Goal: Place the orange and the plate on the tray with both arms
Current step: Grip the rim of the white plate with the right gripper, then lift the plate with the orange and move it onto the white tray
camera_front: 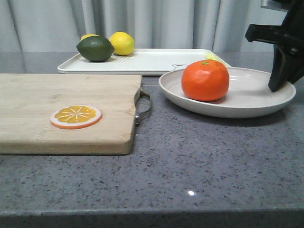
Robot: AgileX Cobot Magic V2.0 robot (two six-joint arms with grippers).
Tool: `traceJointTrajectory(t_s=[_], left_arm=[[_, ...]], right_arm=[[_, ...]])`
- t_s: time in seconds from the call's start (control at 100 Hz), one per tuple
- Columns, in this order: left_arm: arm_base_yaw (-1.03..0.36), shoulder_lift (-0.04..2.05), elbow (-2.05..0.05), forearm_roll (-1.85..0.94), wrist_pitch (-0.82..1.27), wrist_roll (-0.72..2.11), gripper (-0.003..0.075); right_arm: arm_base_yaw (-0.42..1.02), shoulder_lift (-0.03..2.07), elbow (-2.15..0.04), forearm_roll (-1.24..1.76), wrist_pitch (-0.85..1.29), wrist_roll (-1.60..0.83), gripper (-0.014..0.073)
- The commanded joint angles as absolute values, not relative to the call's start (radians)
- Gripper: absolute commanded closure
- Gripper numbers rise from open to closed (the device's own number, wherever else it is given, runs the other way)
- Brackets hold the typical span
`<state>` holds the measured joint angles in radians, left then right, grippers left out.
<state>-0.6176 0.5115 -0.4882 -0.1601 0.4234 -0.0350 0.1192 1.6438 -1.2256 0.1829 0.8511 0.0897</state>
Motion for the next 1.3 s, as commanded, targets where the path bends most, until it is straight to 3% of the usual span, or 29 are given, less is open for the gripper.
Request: traceJointTrajectory(t_s=[0.0,0.31,0.56,0.89,1.29], left_arm=[[-0.615,0.513,-0.515,-0.173,0.352,-0.045,0.0739],[-0.615,0.513,-0.515,-0.173,0.352,-0.045,0.0739],[-0.615,0.513,-0.515,-0.173,0.352,-0.045,0.0739],[-0.615,0.513,-0.515,-0.173,0.348,-0.045,0.0739],[-0.615,0.513,-0.515,-0.173,0.344,-0.045,0.0739]], right_arm=[[0.119,1.61,-1.251,0.164,0.838,0.076,0.0662],[0.094,1.603,-1.251,0.257,0.83,0.075,0.0662],[0.02,1.603,-1.29,0.466,0.843,-0.064,0.0662],[0.028,1.698,-1.545,0.514,0.898,-0.064,0.0662],[0.081,2.006,-1.976,0.519,1.032,-0.031,0.0662]])
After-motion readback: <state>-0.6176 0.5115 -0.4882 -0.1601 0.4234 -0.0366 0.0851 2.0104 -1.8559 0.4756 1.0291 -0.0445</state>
